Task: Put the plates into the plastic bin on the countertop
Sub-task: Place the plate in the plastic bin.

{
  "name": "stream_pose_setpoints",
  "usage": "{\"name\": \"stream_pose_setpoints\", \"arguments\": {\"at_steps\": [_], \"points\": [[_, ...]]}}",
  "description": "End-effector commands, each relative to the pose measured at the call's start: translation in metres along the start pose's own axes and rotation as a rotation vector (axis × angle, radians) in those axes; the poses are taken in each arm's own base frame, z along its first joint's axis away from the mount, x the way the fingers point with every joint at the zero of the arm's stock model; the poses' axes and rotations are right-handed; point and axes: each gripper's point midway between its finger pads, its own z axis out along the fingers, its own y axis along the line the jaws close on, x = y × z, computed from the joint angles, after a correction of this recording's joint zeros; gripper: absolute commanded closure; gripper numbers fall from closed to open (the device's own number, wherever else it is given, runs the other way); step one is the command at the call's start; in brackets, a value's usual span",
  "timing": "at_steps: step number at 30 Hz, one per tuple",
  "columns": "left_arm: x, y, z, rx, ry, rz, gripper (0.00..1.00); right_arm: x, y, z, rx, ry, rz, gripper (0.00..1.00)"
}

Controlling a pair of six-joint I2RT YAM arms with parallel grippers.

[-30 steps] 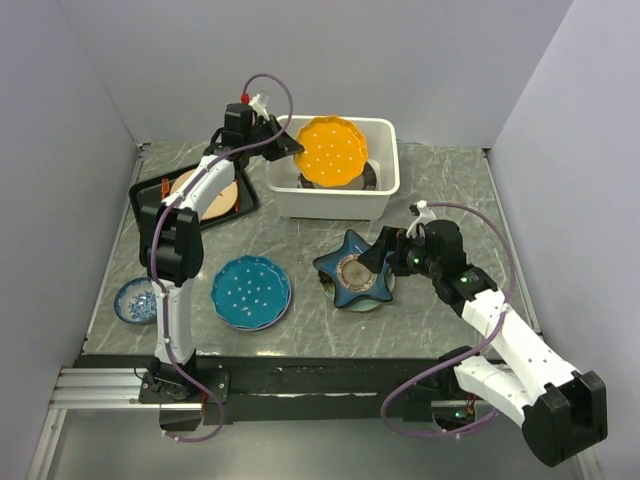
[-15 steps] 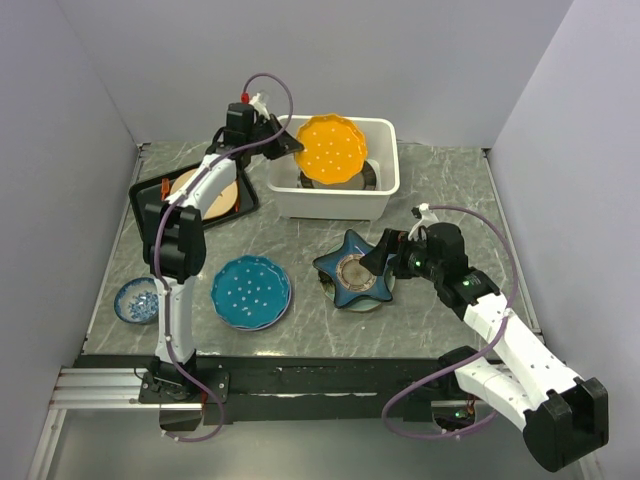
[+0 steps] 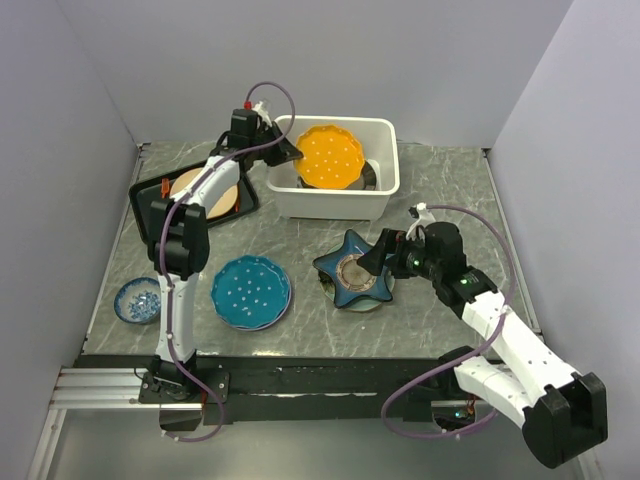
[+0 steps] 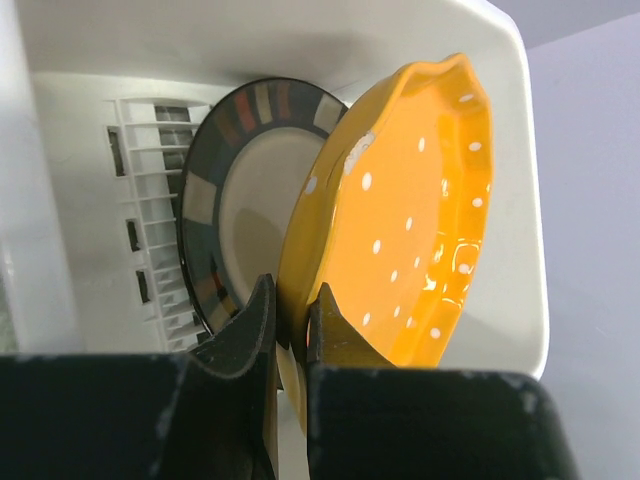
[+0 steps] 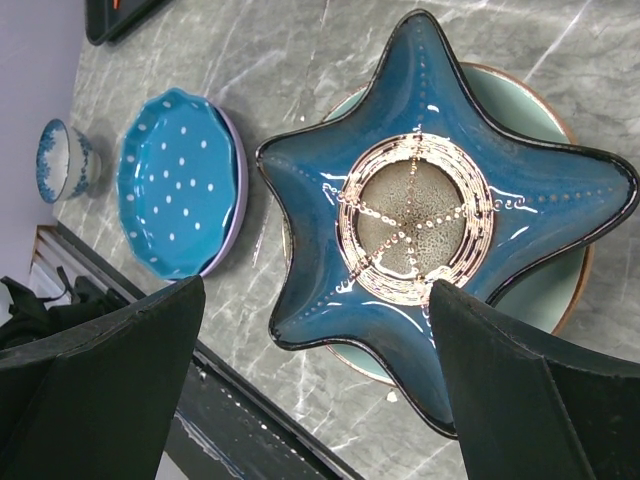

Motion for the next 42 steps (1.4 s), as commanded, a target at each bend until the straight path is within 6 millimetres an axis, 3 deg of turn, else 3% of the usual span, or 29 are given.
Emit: {"name": "stream_pose_setpoints", "arguments": {"at_steps": [1, 15, 29, 42], "points": [[-0.044, -0.059, -0.018, 0.149, -0.113, 0.084, 0.98, -0.008, 0.005, 0.005, -0.033, -0.018, -0.011, 0.0], [-0.027, -0.045, 0.0, 0.08, -0.071, 0.127, 0.97, -0.002, 0.0, 0.013, -0.028, 0.008, 0.003, 0.0], [-0.021, -0.045, 0.01, 0.02, -0.069, 0.199, 0.96, 0.002, -0.004, 0.013, -0.015, 0.012, 0.008, 0.0], [-0.007, -0.032, 0.017, -0.019, -0.033, 0.212, 0.89, 0.003, -0.005, 0.011, -0.01, 0.005, 0.008, 0.0]]}}
